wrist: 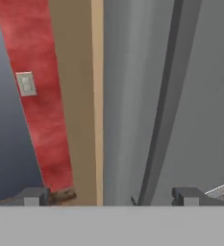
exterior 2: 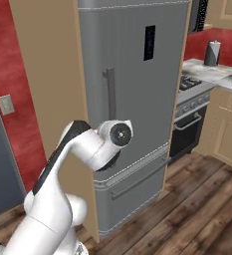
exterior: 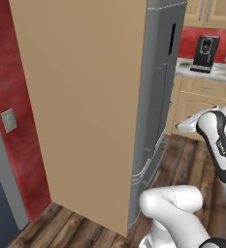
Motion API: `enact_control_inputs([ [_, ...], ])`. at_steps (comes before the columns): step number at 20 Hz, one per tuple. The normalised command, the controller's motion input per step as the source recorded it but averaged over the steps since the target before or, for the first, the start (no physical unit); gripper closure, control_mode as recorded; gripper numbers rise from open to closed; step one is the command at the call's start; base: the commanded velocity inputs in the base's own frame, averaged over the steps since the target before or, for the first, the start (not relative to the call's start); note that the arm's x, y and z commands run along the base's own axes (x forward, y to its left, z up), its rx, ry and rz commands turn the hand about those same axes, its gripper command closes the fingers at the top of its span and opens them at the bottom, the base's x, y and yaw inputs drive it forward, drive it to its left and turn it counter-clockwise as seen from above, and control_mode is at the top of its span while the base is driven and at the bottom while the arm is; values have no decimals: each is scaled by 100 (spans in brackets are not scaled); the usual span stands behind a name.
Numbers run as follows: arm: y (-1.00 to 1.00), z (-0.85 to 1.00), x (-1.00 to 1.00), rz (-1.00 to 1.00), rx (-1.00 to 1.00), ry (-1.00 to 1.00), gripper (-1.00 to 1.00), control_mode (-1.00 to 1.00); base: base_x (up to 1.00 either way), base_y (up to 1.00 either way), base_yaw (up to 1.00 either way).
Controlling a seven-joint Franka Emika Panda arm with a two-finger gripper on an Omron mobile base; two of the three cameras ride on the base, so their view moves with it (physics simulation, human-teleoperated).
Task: There is a bowl on the dining counter. Grab a lemon wedge from the fridge and place it in the bowl. Then get the liquor bottle and glass cup from the cabinet and place them next to the bowl.
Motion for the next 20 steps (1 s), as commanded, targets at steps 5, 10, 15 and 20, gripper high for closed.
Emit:
enact_control_inputs([
  [5,-25,-13,17,18,7,-27,-100,-100,0,0,0],
  [10,-6,-16,26,14,4,-24,-100,-100,0,0,0],
  [15,0,-2,32,8,6,-10,-100,-100,0,0,0],
  [20,0,0,40,1,10,0,-100,-100,0,0,0],
])
